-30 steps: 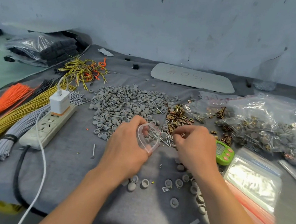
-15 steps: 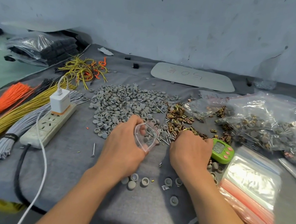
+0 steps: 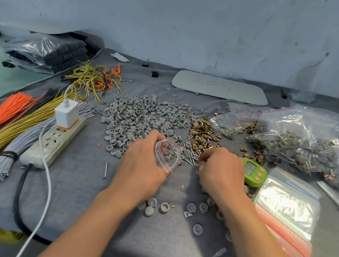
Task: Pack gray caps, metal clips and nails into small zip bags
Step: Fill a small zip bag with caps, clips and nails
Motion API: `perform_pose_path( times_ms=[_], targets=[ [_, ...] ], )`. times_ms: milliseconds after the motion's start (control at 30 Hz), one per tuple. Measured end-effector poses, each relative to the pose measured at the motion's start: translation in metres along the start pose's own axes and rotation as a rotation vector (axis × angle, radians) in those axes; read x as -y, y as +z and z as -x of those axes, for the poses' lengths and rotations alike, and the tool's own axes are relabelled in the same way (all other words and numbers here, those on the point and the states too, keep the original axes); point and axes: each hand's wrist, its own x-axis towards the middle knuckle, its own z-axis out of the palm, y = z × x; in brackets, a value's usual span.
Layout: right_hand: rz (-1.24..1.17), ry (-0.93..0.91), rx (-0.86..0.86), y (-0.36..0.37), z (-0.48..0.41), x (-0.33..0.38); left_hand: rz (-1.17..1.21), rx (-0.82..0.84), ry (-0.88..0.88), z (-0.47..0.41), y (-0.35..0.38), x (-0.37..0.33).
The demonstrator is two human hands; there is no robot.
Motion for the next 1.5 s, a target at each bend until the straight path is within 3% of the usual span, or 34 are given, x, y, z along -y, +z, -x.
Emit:
perform_pose_path(
  times_ms=[433,500,567,667,733,900,1033,1133,1300,1500],
  targets=[
    [0.159,0.027,0.004,0.006,0.000,0.005,-0.019,0.001,0.002,0.000,0.001,0.006],
    [-0.022,-0.016,-0.098,0.003,0.003,0.007,-0.032,-0.002,-0.001,0.000,0.002,0.006],
    [-0.353,-0.045,-0.169,-0.002,0.006,0.010,-0.038,-0.001,0.002,-0.001,0.003,0.005],
    [-0.765,-0.086,-0.067,-0.012,0.011,0.013,-0.047,0.012,0.013,-0.001,0.005,0.003],
    [-0.825,-0.123,0.036,-0.014,0.016,0.017,-0.038,0.028,0.007,-0.002,0.006,0.002],
    [-0.643,-0.173,0.125,-0.005,0.022,0.027,0.024,0.038,0.014,-0.001,0.004,-0.002],
    [-0.829,-0.021,-0.036,-0.010,0.015,0.020,0.050,0.030,0.026,0.000,0.000,-0.002],
    [-0.640,0.075,-0.170,-0.014,0.007,0.004,0.080,0.022,0.004,-0.001,-0.003,-0.001],
    [-0.020,0.058,0.024,-0.003,0.008,0.003,0.070,-0.004,-0.023,-0.002,-0.006,0.000],
    [0.133,0.066,0.001,0.009,0.006,0.013,0.035,0.012,-0.006,0.000,-0.005,-0.004]
  ],
)
